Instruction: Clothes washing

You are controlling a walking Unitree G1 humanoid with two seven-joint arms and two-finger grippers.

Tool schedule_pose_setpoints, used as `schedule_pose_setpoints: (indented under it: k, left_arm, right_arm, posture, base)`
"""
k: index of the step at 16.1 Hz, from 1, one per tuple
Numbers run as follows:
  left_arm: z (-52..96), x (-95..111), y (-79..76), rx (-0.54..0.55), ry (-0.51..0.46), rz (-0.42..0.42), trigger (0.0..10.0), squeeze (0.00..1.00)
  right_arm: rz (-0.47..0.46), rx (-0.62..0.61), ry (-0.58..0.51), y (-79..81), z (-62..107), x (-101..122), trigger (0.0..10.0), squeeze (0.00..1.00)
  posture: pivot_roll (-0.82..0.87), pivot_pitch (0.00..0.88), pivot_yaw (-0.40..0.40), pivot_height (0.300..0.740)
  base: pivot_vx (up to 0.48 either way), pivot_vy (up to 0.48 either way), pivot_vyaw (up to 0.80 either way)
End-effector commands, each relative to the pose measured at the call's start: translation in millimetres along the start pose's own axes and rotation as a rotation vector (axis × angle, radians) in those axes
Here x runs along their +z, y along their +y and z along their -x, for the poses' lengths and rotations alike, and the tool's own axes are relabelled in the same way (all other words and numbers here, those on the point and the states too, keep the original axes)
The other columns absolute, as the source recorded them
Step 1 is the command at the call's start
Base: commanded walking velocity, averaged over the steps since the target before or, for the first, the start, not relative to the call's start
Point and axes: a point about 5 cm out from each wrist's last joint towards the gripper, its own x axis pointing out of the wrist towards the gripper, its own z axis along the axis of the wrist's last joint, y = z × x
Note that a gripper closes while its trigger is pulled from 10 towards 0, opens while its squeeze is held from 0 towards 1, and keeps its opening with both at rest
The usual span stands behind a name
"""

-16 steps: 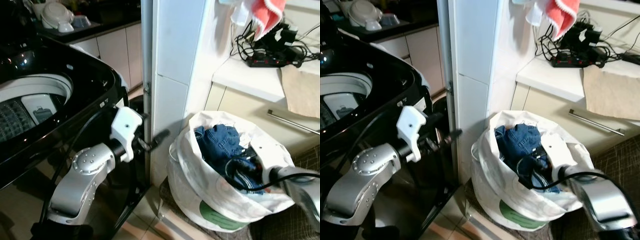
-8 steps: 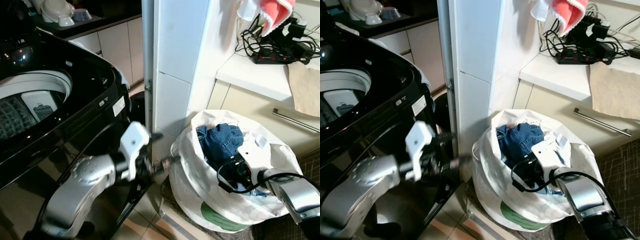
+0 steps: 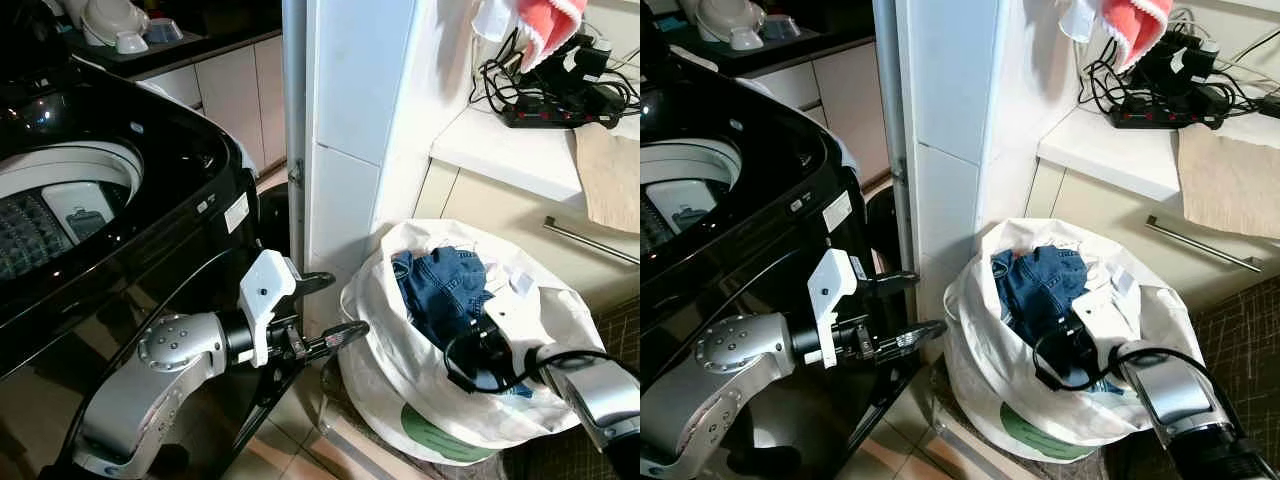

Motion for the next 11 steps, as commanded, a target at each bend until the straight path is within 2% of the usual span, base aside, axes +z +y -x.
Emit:
schedule_pose_setpoints:
  k: [1,11]
  left_arm:
    - [-0.7,4.0,-2.4,-0.022,-0.002,-0.012,10.0,0.00]
    - [-1.5,5.3,-1.5,-0.029,-0.010,0.001,10.0,0.00]
  right_arm:
    - [-0.001,-0.011,0.006,-4.2,1.3,-2.0,0.0,0.00]
    - [-0.044,0.014,-0.007,-6.2,3.9,-1.2,0.0,0.00]
  posture:
    - [-0.04,0.000,-0.006,0.740]
    - [-0.04,0.000,-0.003,0.740]
  base:
    - [0.000,0.000,0.00]
    - [0.000,0.000,0.00]
